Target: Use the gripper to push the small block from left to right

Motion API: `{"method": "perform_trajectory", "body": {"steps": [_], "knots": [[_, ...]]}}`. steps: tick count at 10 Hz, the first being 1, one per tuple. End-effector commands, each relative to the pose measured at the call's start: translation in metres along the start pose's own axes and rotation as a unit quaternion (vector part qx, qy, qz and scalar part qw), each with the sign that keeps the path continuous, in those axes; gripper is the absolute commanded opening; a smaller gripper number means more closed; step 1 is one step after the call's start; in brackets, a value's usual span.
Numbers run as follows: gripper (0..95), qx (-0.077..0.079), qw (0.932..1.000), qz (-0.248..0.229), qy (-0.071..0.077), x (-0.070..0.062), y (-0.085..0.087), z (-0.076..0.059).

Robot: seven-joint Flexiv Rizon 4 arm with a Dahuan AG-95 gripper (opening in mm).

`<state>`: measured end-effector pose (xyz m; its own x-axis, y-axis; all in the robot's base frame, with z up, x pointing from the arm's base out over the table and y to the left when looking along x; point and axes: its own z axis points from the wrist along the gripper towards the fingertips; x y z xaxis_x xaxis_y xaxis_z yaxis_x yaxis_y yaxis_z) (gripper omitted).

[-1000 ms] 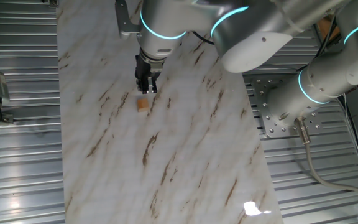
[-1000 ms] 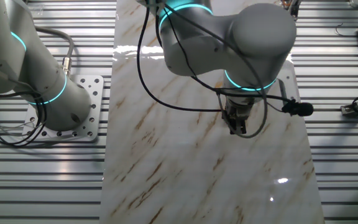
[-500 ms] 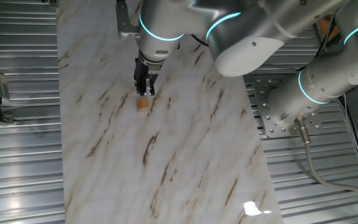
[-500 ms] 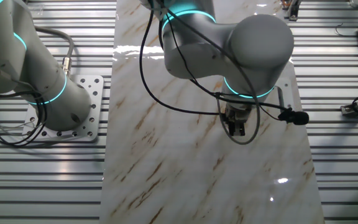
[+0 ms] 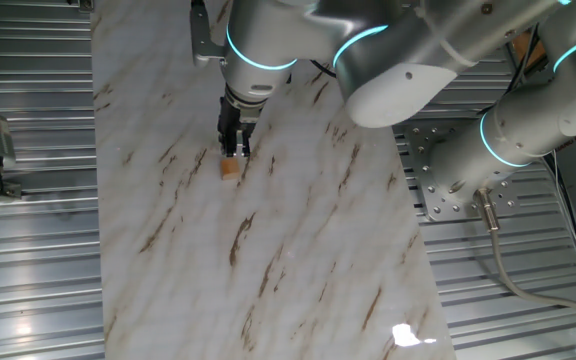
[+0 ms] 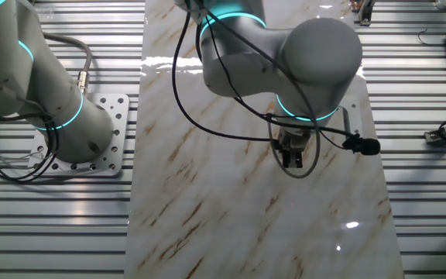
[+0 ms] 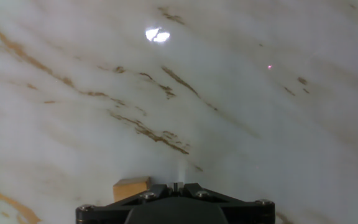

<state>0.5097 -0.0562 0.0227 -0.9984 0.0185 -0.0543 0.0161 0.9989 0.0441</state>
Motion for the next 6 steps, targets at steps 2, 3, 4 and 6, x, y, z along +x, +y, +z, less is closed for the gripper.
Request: {"method": "perform_trajectory", "body": {"steps": [2,3,4,6], "knots": [[0.0,0.002,1.0000,0.005,0.002,0.002,0.007,0.002],[0.0,0.002,1.0000,0.006,0.004,0.002,0.009,0.002],[0.0,-0.001,0.9999,0.010,0.004,0.002,0.012,0.002],[0.0,-0.001,0.9998,0.021,0.004,0.001,0.023,0.002]]}}
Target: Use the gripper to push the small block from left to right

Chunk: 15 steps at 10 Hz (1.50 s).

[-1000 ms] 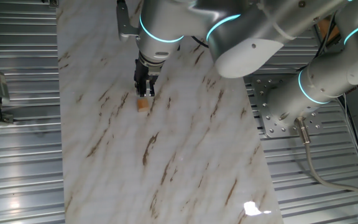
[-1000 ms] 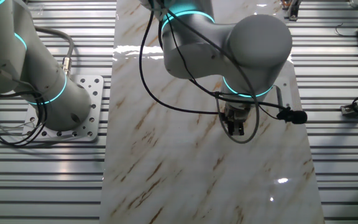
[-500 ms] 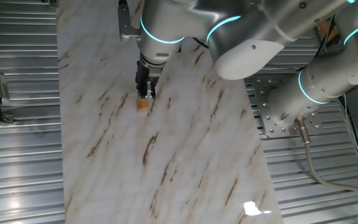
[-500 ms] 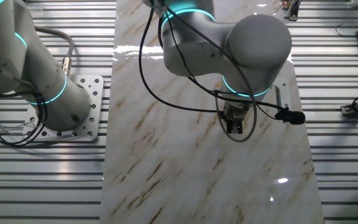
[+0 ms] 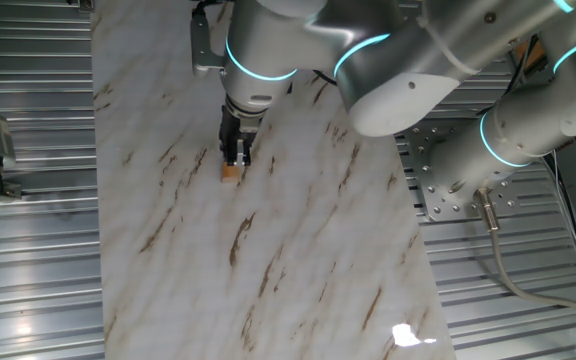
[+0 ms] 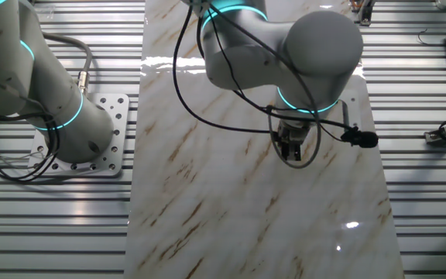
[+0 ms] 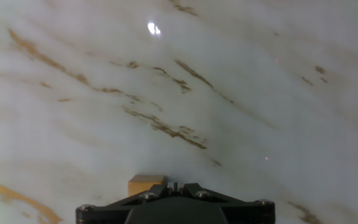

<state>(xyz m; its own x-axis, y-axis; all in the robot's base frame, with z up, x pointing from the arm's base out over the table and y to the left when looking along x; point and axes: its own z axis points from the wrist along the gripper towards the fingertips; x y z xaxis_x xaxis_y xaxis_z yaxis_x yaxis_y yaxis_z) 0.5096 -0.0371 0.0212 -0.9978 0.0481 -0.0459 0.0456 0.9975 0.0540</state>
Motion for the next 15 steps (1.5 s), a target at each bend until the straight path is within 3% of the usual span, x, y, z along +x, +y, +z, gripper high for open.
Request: {"method": "perform_trajectory", "body": {"steps": [1,7,10,15], "knots": [[0.0,0.002,0.9999,0.013,0.001,-0.001,0.011,-0.001],[0.0,0.007,0.9987,0.050,-0.005,-0.004,0.048,0.008],[0.0,0.010,0.9991,0.041,-0.002,-0.004,0.048,0.008],[0.0,0.010,0.9990,-0.038,0.022,0.002,0.030,-0.005]]}}
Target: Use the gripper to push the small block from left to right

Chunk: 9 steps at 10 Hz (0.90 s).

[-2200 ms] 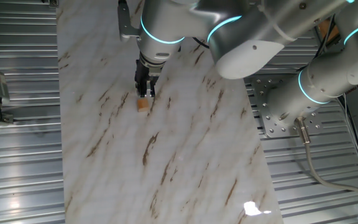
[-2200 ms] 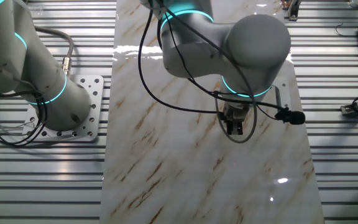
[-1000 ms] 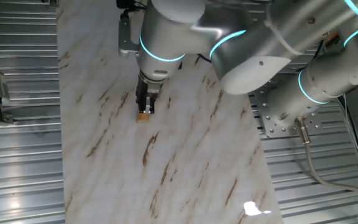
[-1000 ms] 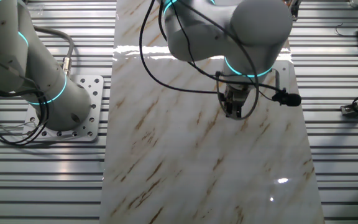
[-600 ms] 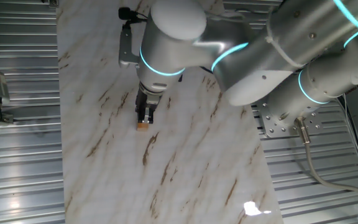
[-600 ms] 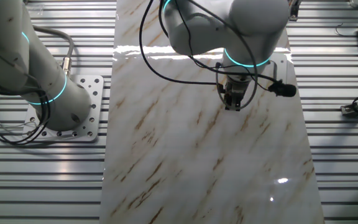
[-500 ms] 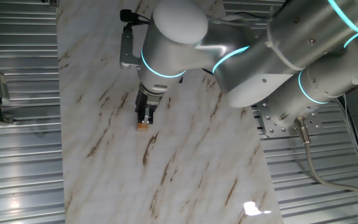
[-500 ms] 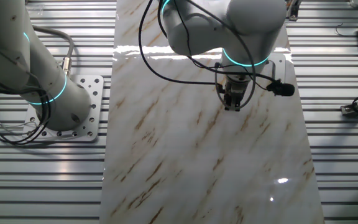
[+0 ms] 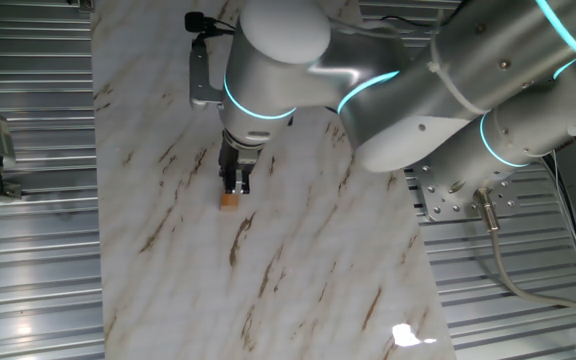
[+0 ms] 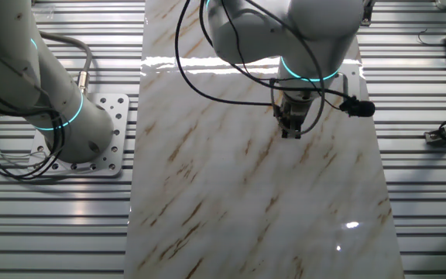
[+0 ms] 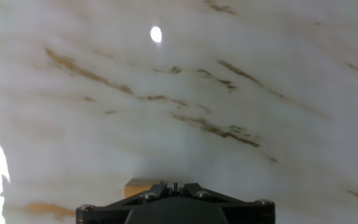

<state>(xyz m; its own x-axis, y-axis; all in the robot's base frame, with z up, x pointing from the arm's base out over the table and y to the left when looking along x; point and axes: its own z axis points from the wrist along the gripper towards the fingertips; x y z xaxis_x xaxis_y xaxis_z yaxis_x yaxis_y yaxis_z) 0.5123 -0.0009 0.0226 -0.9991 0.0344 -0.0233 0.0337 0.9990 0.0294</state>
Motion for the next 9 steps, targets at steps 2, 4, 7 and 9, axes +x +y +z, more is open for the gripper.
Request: {"method": "perform_trajectory", "body": {"steps": [2,4,7,9], "knots": [[0.0,-0.005,0.9982,-0.057,0.021,0.0043,-0.0092,-0.0070],[0.0,-0.032,0.9964,-0.074,0.027,0.0044,-0.0092,-0.0070],[0.0,-0.060,0.9925,-0.082,0.067,0.0071,-0.0092,-0.0061],[0.0,-0.066,0.9901,-0.091,0.085,0.0122,-0.0090,-0.0042]]}}
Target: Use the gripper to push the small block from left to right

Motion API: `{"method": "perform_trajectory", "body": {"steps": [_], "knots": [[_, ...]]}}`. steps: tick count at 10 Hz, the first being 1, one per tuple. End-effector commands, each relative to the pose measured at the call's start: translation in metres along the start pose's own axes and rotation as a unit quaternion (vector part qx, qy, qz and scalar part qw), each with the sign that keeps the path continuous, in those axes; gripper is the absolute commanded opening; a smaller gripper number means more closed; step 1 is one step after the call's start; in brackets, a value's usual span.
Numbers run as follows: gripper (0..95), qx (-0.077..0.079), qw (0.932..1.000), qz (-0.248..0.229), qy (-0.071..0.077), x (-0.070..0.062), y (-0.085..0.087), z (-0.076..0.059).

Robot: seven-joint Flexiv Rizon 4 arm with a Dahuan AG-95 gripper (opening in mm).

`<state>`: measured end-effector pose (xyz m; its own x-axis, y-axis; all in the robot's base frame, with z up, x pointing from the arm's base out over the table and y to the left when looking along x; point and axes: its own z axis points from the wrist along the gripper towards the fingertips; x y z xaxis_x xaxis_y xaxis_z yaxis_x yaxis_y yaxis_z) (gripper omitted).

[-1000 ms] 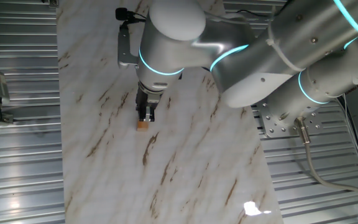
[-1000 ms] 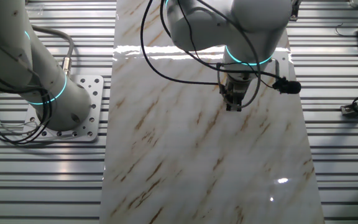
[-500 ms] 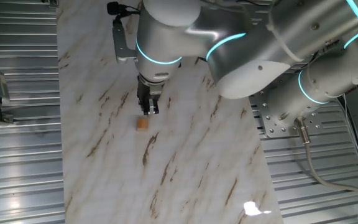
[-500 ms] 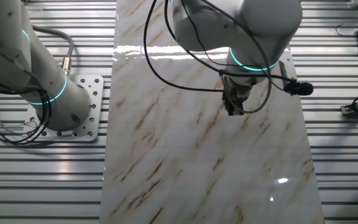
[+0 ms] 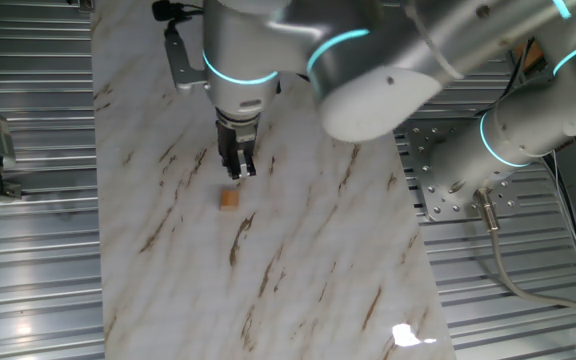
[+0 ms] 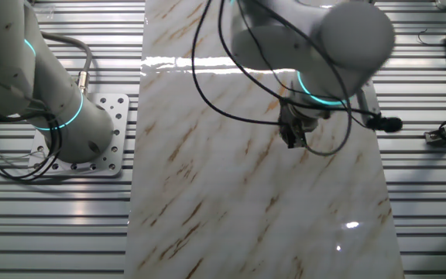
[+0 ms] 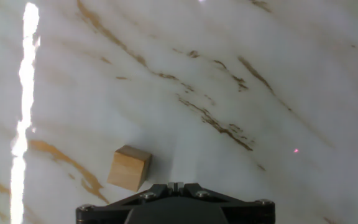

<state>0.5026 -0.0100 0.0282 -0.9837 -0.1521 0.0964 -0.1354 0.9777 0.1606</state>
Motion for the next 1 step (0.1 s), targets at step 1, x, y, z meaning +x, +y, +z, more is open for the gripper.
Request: {"method": "perform_trajectory", "body": {"steps": [1], "knots": [[0.0,-0.007,0.9998,-0.003,0.017,0.0048,0.0008,0.0035]]}}
